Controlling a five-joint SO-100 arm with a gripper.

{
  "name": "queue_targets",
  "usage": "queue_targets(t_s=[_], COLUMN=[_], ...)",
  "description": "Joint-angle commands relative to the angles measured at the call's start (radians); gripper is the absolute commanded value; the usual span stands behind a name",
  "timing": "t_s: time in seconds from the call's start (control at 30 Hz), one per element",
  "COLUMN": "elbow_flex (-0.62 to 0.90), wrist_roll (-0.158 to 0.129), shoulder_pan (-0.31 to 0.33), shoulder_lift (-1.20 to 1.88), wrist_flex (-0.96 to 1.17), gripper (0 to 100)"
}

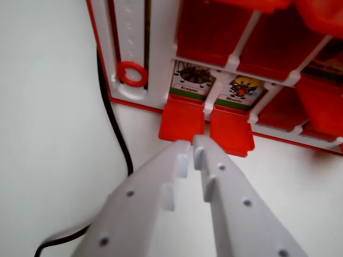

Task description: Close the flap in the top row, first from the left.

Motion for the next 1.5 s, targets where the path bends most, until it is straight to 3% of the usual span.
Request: queue_targets(t_s=[0.0,0.3,0.47,0.7,1.0,1.47], elbow_flex=[-0.117,-0.186,-0.219,-0.236,-0.253,-0.25], wrist_roll=[-0.006,-0.015,-0.04,-0.044,-0.072,-0.071], shoulder_pan=[-0.011,-0.011,0.008,0.031,0.043,0.034], shoulder_lift=[0.011,-0.055,-0.087,-0.1,-0.109,-0.117], wrist_flex=[0.014,0.014,-0.006,-0.015,-0.069,-0.123], gripper=[0,0,0,0,0,0])
